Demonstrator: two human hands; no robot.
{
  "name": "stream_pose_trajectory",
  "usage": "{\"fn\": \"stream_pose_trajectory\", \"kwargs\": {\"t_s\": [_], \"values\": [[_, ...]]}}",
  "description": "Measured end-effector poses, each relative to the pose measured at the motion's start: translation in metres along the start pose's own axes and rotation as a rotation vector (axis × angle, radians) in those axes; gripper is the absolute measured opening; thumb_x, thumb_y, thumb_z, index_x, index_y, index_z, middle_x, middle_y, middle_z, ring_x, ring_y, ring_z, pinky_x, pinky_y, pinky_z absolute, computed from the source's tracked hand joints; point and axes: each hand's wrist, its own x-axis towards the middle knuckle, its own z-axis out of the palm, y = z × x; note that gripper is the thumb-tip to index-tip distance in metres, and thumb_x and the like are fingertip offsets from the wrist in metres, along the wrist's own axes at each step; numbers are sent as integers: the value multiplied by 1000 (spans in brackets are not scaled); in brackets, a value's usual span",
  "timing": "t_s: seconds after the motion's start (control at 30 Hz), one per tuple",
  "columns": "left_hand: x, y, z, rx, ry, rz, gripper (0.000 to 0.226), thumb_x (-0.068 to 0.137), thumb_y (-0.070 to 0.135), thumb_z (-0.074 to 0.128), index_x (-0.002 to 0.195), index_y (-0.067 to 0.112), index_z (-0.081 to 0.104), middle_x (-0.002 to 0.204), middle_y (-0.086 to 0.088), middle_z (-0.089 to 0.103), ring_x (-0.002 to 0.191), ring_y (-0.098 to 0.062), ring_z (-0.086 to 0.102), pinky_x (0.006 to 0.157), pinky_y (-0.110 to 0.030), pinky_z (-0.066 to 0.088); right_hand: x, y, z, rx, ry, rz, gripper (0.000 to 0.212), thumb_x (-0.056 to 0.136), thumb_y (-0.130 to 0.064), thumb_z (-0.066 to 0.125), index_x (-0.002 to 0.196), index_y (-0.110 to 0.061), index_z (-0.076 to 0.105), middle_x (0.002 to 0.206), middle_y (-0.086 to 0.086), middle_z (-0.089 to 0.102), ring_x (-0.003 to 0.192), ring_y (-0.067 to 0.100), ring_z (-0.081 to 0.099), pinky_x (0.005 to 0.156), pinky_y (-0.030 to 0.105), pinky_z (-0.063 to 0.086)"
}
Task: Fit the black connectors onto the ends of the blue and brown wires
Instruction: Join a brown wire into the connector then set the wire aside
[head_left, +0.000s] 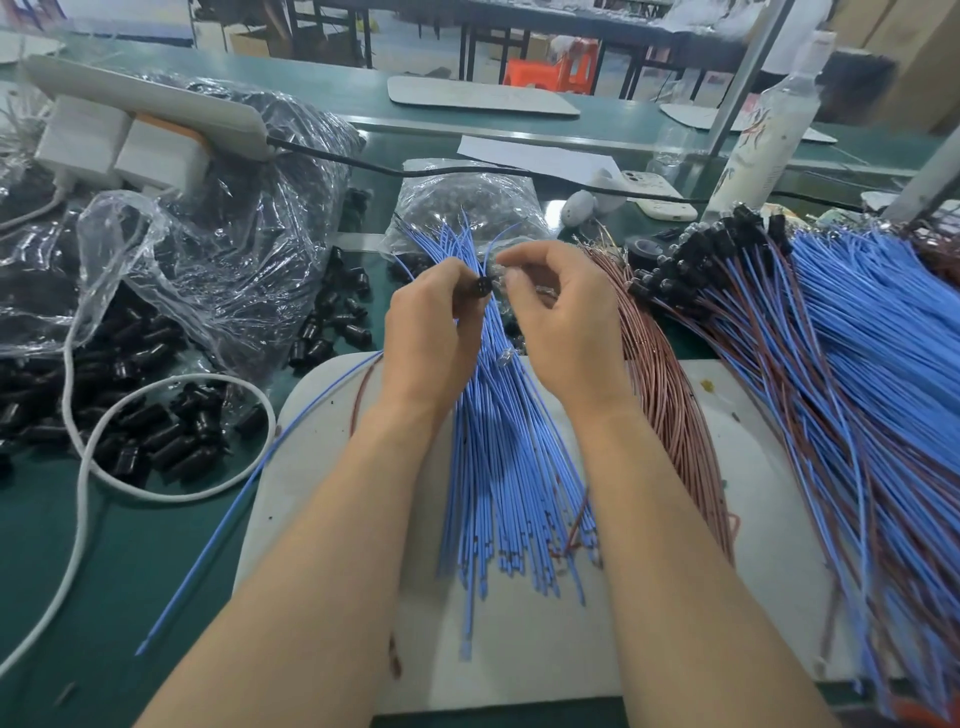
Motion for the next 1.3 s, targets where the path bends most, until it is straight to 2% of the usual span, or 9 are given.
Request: {"fn": "stream_pose_trajectory", "kwargs": {"t_s": [0.17, 0.3, 0.53, 0.9, 1.03, 1.3], "values": [[1, -1, 1, -8, 10, -11, 5, 85, 8, 63, 81, 10, 62, 77, 1, 66, 74, -20, 62, 75, -36, 51, 3, -2, -10, 58, -23, 50, 12, 86, 0, 60, 94, -7, 67, 85, -4, 67, 78, 4, 63, 78, 14, 50], [1, -1, 1, -15, -4, -21, 4, 86, 9, 63, 82, 8, 62, 79, -1, 67, 76, -22, 63, 76, -39, 52, 4, -4, -14, 75, -91, 65, 11, 84, -2, 64, 88, -11, 69, 83, -1, 69, 77, 6, 65, 79, 19, 52], [1, -1, 0, 14, -7, -31, 4, 86, 10, 62, 82, 9, 62, 80, -1, 67, 77, -23, 63, 76, -41, 52, 3, -6, -18, 4, -108, 33, 9, 84, -2, 64, 89, -8, 68, 79, -4, 67, 74, 4, 64, 76, 16, 52], [-2, 6, -3, 185, -32, -4, 7, 89, 10, 56, 85, 6, 59, 88, -8, 64, 81, -30, 56, 74, -43, 45, 1, -9, -15, -204, -119, 8, 7, 83, -4, 64, 84, -8, 70, 75, -1, 67, 73, 12, 64, 76, 25, 51], [-2, 7, -3, 229, -36, -8, 8, 90, 11, 54, 85, 5, 59, 86, -8, 62, 79, -30, 54, 71, -42, 44, 0, -10, -14, -228, -117, 14, 8, 83, -4, 63, 84, -8, 70, 74, -1, 66, 73, 13, 64, 74, 23, 50], [-2, 6, -1, 273, -35, 7, 10, 91, 11, 55, 82, 5, 56, 80, -4, 55, 73, -28, 50, 64, -37, 38, 2, -8, -14, -251, -98, 41, 9, 82, -6, 64, 81, -12, 71, 65, -12, 59, 67, 7, 59, 68, 12, 45]]}}
